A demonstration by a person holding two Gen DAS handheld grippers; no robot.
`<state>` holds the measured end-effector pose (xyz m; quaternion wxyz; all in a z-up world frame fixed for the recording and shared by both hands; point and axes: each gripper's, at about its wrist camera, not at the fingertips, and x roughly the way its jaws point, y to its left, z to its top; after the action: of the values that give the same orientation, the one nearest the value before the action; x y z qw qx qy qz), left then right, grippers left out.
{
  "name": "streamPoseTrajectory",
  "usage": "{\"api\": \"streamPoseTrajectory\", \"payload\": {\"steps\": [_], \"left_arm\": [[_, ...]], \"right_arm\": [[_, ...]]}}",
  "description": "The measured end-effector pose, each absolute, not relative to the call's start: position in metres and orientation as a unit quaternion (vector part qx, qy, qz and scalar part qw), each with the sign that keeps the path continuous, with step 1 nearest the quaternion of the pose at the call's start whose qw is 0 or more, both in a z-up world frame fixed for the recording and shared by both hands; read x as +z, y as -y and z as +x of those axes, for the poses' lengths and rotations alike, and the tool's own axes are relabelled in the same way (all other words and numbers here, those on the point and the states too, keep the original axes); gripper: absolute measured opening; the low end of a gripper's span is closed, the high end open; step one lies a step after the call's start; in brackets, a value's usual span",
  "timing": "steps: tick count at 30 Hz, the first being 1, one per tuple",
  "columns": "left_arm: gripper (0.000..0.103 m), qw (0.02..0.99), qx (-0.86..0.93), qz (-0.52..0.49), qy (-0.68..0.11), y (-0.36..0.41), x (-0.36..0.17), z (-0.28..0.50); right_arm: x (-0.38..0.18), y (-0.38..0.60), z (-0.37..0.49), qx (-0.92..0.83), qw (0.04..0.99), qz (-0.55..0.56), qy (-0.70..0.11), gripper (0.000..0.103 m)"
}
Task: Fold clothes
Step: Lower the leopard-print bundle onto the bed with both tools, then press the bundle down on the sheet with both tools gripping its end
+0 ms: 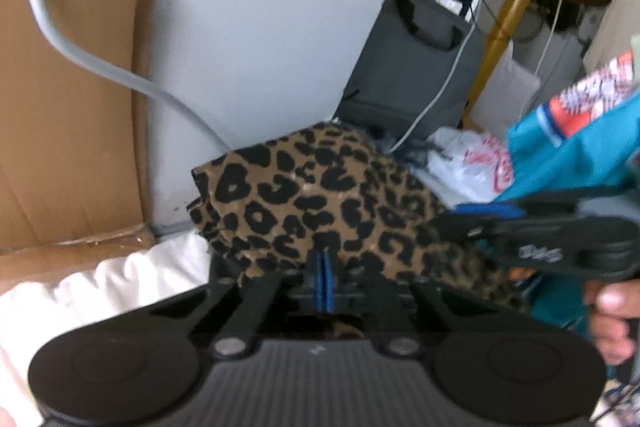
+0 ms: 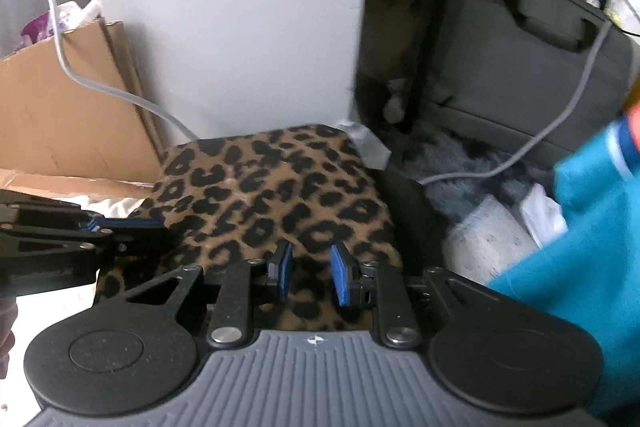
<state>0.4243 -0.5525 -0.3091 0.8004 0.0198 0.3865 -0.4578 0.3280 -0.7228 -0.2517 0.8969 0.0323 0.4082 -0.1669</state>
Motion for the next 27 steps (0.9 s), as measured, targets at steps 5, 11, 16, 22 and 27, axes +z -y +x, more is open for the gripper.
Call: {"api": "streamPoseTrajectory", "payload": {"steps": [5, 11, 16, 22, 27], "left_arm": [[0.003, 0.803, -0.453, 0.039, -0.385, 0.564, -0.308, 0.425], [0.003, 0.807, -0.457, 0.047, -0.371, 0.555, -0.283, 0.409], [0.005, 0.787, -0.513, 0.072, -0.335, 0.551, -0.259, 0.373], [0.006, 0.787, -0.492, 0.103, -0.357, 0.552, -0.289, 0.362], [0.007, 0.790, -0.490, 0.115, -0.348, 0.547, -0.300, 0.361]], "right_arm": [[-0.261, 0.709, 0.289, -0.182, 0.905, 0.043, -0.382, 0.029], [-0.274, 0.699, 0.256, -0.207, 0.900, 0.041, -0.381, 0.029], [-0.275, 0.699, 0.232, -0.226, 0.901, 0.056, -0.367, 0.029], [-0.270, 0.692, 0.230, -0.232, 0.906, 0.061, -0.349, 0.029], [-0.270, 0.689, 0.236, -0.235, 0.901, 0.062, -0.359, 0.029]]}}
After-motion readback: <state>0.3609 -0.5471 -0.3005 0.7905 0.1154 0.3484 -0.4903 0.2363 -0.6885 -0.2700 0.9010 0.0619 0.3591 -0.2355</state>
